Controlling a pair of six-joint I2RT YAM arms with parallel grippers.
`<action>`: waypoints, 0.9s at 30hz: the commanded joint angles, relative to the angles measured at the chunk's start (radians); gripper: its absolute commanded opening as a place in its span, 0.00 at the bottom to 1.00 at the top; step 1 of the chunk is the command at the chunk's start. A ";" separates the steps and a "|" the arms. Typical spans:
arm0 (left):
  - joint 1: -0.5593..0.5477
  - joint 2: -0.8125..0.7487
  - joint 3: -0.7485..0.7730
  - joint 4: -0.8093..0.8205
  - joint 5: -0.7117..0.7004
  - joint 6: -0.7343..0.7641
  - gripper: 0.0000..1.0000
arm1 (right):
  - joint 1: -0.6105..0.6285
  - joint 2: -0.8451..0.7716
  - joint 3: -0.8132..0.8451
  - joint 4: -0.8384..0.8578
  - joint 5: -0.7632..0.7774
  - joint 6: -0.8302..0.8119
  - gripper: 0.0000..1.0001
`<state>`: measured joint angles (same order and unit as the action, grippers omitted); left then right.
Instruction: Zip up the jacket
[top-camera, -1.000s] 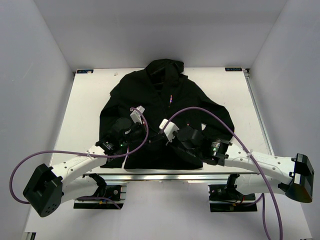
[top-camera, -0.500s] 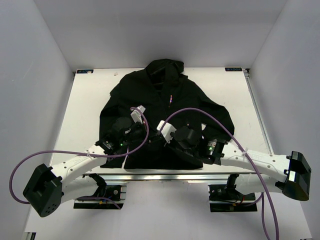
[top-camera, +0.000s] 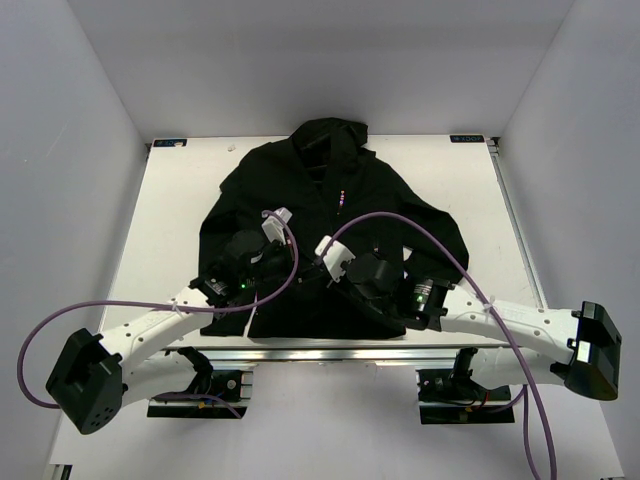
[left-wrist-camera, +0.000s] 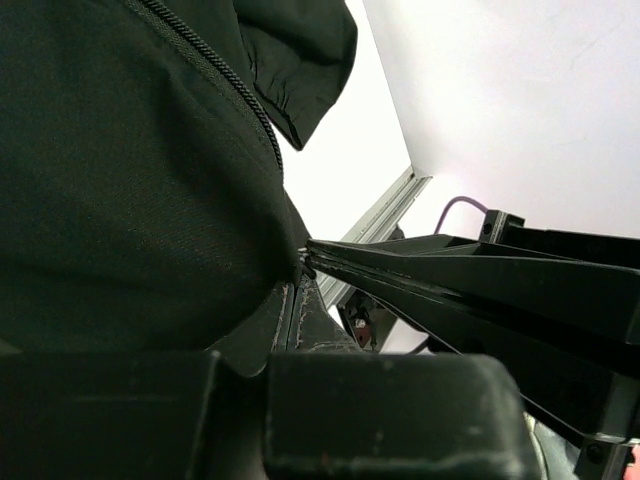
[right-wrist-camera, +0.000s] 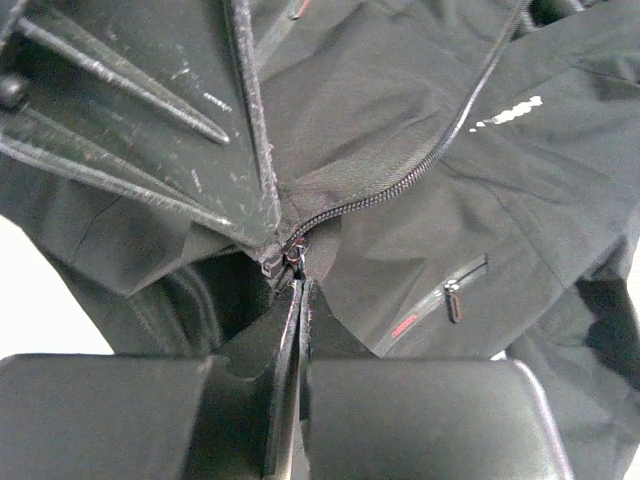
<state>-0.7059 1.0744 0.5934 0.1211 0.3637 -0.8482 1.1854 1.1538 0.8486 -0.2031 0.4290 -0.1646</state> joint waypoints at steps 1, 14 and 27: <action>-0.006 -0.011 0.051 -0.057 0.050 0.031 0.00 | -0.001 0.023 0.050 0.076 0.171 0.005 0.00; -0.006 0.012 0.111 -0.273 0.152 0.112 0.00 | -0.088 0.141 0.135 0.185 0.288 -0.012 0.00; -0.006 -0.088 0.123 -0.605 0.204 0.101 0.00 | -0.406 0.306 0.242 0.418 0.113 -0.098 0.00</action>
<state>-0.6968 1.0454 0.6968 -0.2443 0.4664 -0.7517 0.8776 1.4326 0.9920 0.0372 0.5320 -0.2123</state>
